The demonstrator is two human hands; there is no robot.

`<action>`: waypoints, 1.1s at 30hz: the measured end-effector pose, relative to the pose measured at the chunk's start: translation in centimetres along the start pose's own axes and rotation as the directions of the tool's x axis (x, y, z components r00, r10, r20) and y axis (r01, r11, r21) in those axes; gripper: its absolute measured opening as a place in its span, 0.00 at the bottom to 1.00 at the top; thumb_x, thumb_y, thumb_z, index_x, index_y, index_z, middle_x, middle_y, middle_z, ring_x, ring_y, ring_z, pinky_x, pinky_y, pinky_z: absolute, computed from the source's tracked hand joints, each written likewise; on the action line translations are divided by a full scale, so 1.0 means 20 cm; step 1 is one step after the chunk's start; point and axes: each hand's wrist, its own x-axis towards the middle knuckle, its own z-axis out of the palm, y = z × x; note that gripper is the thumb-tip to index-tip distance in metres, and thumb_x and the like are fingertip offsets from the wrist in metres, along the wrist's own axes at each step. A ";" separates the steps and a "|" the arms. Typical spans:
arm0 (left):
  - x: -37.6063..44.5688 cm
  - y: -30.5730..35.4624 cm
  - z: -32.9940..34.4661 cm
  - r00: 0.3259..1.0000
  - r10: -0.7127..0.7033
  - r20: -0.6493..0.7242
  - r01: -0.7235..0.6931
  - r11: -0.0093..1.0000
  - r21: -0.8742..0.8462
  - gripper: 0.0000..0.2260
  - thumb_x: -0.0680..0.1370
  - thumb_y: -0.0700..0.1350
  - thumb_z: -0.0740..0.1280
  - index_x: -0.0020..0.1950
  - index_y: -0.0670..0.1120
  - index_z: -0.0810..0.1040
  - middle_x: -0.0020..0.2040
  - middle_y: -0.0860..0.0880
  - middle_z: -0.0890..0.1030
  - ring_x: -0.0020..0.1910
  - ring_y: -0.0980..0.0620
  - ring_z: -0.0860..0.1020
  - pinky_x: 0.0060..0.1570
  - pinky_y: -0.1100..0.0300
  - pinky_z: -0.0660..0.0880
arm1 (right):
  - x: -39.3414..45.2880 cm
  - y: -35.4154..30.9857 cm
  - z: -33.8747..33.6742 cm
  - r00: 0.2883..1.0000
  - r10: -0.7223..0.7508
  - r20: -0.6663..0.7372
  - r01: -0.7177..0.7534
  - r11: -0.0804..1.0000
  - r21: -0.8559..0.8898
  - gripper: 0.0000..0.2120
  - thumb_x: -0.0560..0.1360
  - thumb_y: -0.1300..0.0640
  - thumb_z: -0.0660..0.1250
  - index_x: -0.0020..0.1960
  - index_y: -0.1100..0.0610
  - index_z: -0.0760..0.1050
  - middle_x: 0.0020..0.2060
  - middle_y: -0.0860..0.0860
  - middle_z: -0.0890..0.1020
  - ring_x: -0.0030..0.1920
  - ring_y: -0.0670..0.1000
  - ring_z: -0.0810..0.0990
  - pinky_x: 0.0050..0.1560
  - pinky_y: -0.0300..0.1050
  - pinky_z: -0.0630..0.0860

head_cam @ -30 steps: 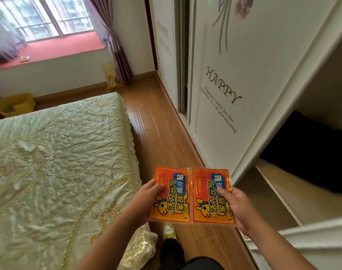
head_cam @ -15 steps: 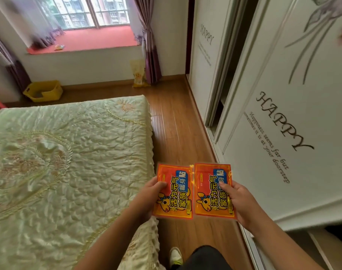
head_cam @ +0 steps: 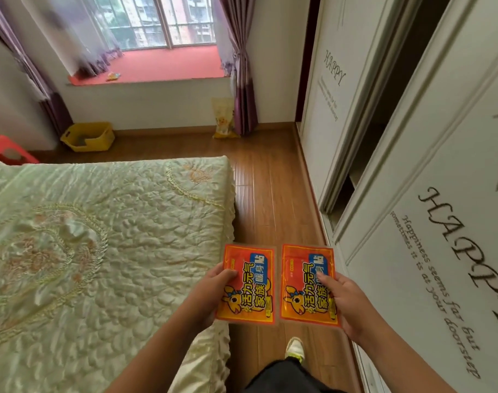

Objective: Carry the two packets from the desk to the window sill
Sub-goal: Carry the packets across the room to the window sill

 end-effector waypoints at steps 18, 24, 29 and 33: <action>0.88 0.73 0.12 0.995 0.026 -0.100 -0.033 0.997 -0.065 0.10 0.80 0.40 0.61 0.55 0.47 0.81 0.42 0.41 0.88 0.39 0.42 0.87 0.34 0.48 0.83 | 0.99 -0.76 0.05 0.992 0.068 0.105 -0.066 0.998 -0.024 0.09 0.80 0.58 0.63 0.58 0.59 0.77 0.46 0.60 0.88 0.43 0.58 0.88 0.37 0.51 0.85; 1.23 0.99 -0.01 0.995 0.034 -0.091 -0.040 0.997 -0.061 0.10 0.80 0.40 0.61 0.56 0.45 0.80 0.43 0.41 0.88 0.40 0.40 0.86 0.39 0.45 0.84 | 1.36 -0.98 0.26 0.995 0.049 0.090 -0.042 0.996 -0.082 0.07 0.80 0.58 0.63 0.56 0.57 0.78 0.45 0.60 0.89 0.43 0.58 0.88 0.40 0.53 0.85; 1.48 1.27 -0.09 0.999 0.025 -0.040 -0.026 0.999 -0.046 0.10 0.80 0.40 0.61 0.54 0.47 0.81 0.43 0.40 0.88 0.41 0.40 0.86 0.40 0.45 0.84 | 1.64 -1.17 0.43 0.997 0.032 0.069 -0.025 0.995 -0.101 0.08 0.80 0.57 0.63 0.57 0.57 0.78 0.47 0.60 0.88 0.46 0.60 0.88 0.45 0.56 0.84; 1.66 1.45 -0.12 1.000 0.010 -0.028 -0.010 1.000 -0.005 0.10 0.81 0.40 0.60 0.56 0.47 0.80 0.44 0.40 0.88 0.42 0.40 0.86 0.40 0.45 0.84 | 1.81 -1.31 0.53 0.999 0.016 0.047 -0.012 0.996 -0.086 0.08 0.80 0.56 0.63 0.57 0.55 0.79 0.46 0.59 0.89 0.45 0.59 0.88 0.44 0.55 0.84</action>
